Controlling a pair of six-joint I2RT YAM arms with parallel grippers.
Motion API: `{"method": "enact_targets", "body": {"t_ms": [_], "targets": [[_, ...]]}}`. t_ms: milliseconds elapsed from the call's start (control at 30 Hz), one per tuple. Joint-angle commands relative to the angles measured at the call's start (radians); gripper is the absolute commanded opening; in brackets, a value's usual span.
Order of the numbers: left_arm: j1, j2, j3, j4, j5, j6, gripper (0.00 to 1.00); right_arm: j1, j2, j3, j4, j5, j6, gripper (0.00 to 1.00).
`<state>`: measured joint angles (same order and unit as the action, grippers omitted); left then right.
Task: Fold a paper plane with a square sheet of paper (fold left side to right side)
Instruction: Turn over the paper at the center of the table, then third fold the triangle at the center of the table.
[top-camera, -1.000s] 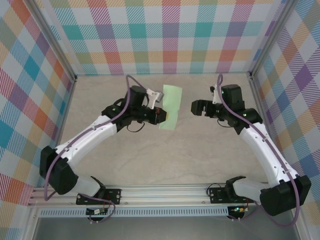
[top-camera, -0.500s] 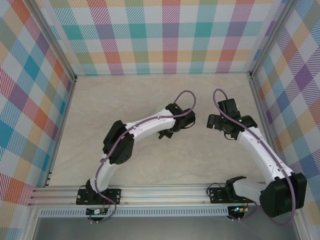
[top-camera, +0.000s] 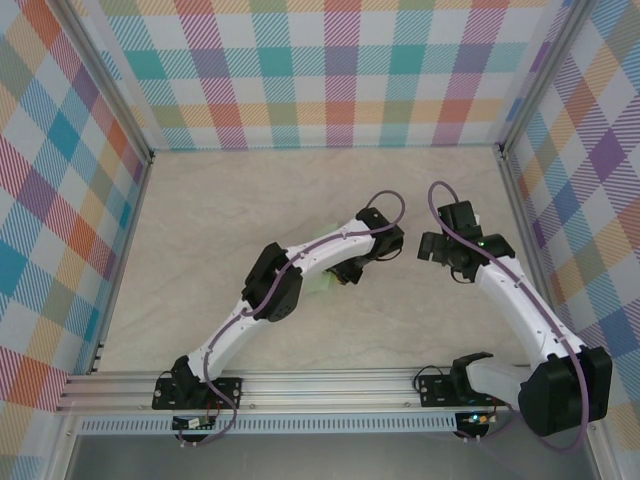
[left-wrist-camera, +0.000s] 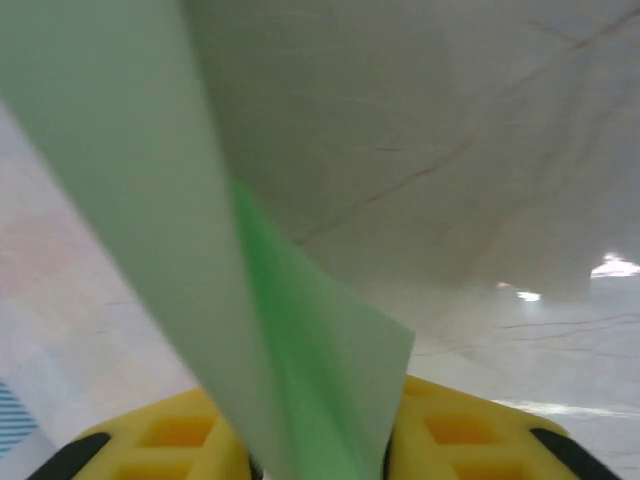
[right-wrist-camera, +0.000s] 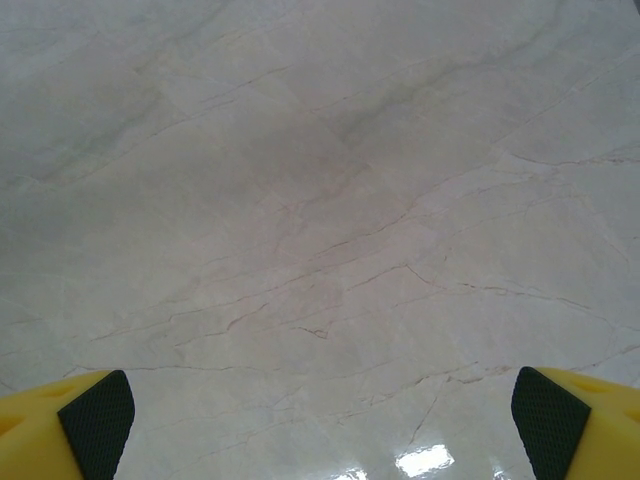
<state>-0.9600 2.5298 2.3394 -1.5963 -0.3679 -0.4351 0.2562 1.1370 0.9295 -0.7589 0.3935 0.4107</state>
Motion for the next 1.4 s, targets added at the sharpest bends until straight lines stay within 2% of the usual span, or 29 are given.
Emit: {"method": "enact_targets", "body": {"t_ms": [0, 133, 200, 300, 400, 500, 567, 667, 833, 967, 1067, 1367], "targets": [[0.002, 0.023, 0.069, -0.015, 0.165, 0.056, 0.41, -0.015, -0.031, -0.008, -0.021, 0.015, 0.009, 1.00], [0.036, -0.057, 0.029, 0.091, 0.253, 0.079, 0.50, -0.038, -0.049, -0.026, 0.004, -0.055, 0.010, 1.00], [0.062, -0.142, -0.061, 0.198, 0.335, 0.088, 0.54, -0.038, -0.049, -0.038, 0.033, -0.118, 0.018, 1.00], [0.118, -0.301, -0.249, 0.416, 0.518, 0.068, 0.58, -0.038, -0.029, -0.055, 0.085, -0.222, 0.036, 1.00], [0.180, -0.439, -0.403, 0.547, 0.571, 0.055, 0.59, -0.038, 0.000, -0.077, 0.174, -0.365, 0.050, 1.00], [0.266, -0.588, -0.607, 0.680, 0.602, 0.038, 0.60, -0.035, 0.043, -0.111, 0.328, -0.588, 0.086, 0.96], [0.354, -0.694, -0.777, 0.817, 0.676, 0.007, 0.64, -0.012, 0.108, -0.110, 0.431, -0.717, 0.121, 0.91], [0.473, -0.794, -0.986, 1.006, 0.781, -0.020, 0.72, 0.066, 0.243, -0.051, 0.504, -0.779, 0.147, 0.87], [0.590, -0.802, -1.183, 1.244, 0.994, -0.039, 0.73, 0.155, 0.463, 0.049, 0.645, -0.806, 0.205, 0.89], [0.604, -0.755, -1.232, 1.308, 1.029, -0.041, 0.72, 0.165, 0.603, 0.109, 0.767, -0.857, 0.255, 0.89], [0.604, -0.724, -1.268, 1.415, 1.088, -0.076, 0.70, 0.174, 0.677, 0.162, 0.773, -0.867, 0.254, 0.89], [0.596, -0.666, -1.283, 1.422, 1.116, -0.079, 0.68, 0.177, 0.786, 0.232, 0.767, -0.890, 0.236, 0.88]]}}
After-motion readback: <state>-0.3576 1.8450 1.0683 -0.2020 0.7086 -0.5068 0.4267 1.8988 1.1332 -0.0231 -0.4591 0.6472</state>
